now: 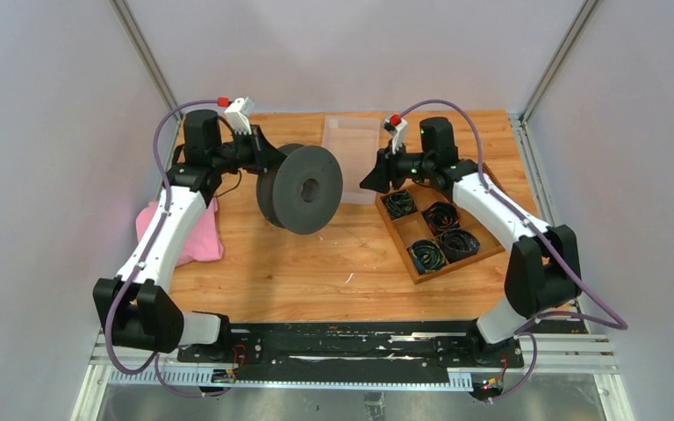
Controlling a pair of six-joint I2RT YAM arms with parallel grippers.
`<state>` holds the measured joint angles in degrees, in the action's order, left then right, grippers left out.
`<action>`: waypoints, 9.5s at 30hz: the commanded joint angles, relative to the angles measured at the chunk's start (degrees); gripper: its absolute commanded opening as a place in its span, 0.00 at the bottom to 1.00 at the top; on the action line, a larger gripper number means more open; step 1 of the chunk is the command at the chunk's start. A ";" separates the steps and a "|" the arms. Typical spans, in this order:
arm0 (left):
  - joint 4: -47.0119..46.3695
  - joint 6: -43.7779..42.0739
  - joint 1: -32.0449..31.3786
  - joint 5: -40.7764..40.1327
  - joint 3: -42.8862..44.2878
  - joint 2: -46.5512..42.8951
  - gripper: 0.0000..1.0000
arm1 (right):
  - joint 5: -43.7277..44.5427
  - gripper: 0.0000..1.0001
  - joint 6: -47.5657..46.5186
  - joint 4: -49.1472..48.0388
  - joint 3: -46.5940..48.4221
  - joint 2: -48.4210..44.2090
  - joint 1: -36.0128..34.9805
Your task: Wrap the cables
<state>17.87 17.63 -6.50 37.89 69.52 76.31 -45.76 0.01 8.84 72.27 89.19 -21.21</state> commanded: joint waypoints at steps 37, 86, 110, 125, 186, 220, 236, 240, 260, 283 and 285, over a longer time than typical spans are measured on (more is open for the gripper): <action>-6.40 5.85 3.60 1.97 -4.50 -9.09 0.00 | 11.54 0.43 -29.95 17.55 -1.64 16.02 -8.47; -10.52 -23.25 -8.86 -32.60 -13.41 -15.42 0.00 | 19.20 0.01 -14.02 31.81 42.90 2.81 -19.99; 1.68 -41.83 -10.90 -7.92 -12.21 -18.04 0.00 | 20.03 0.01 -11.67 27.31 42.40 5.60 -11.35; -5.40 -26.06 -9.59 -1.44 -10.39 -16.38 0.00 | 16.81 0.01 -13.28 15.70 16.40 -1.41 -4.01; -7.62 23.60 -2.08 -39.52 -11.46 -10.00 0.00 | 13.42 0.01 -6.52 14.86 15.49 9.46 -30.46; -6.62 19.11 -10.76 -48.64 -13.73 -5.56 0.00 | 14.52 0.01 -0.97 27.90 37.17 19.70 -32.14; -10.18 7.39 -14.95 -50.90 -13.27 -6.70 0.00 | 13.87 0.01 -0.84 30.11 41.02 20.33 -31.06; -11.08 4.79 -15.67 -49.97 -13.59 -6.83 0.00 | 12.60 0.01 -0.32 30.28 41.56 20.15 -30.20; -14.62 -3.97 -16.95 -44.38 -14.91 -7.56 0.00 | 2.53 0.01 1.22 32.30 40.93 20.62 -26.04; -14.88 -3.74 -16.92 -44.92 -14.76 -7.76 0.00 | -3.79 0.02 -2.88 36.08 35.70 19.55 -23.78; -14.88 -3.74 -16.94 -45.07 -14.76 -7.67 0.00 | -3.97 0.02 -3.21 36.12 35.05 19.32 -23.71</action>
<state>5.39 15.11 -23.35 -5.74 55.13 69.60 -45.63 -1.65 42.72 108.88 110.32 -45.60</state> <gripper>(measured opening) 0.037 0.016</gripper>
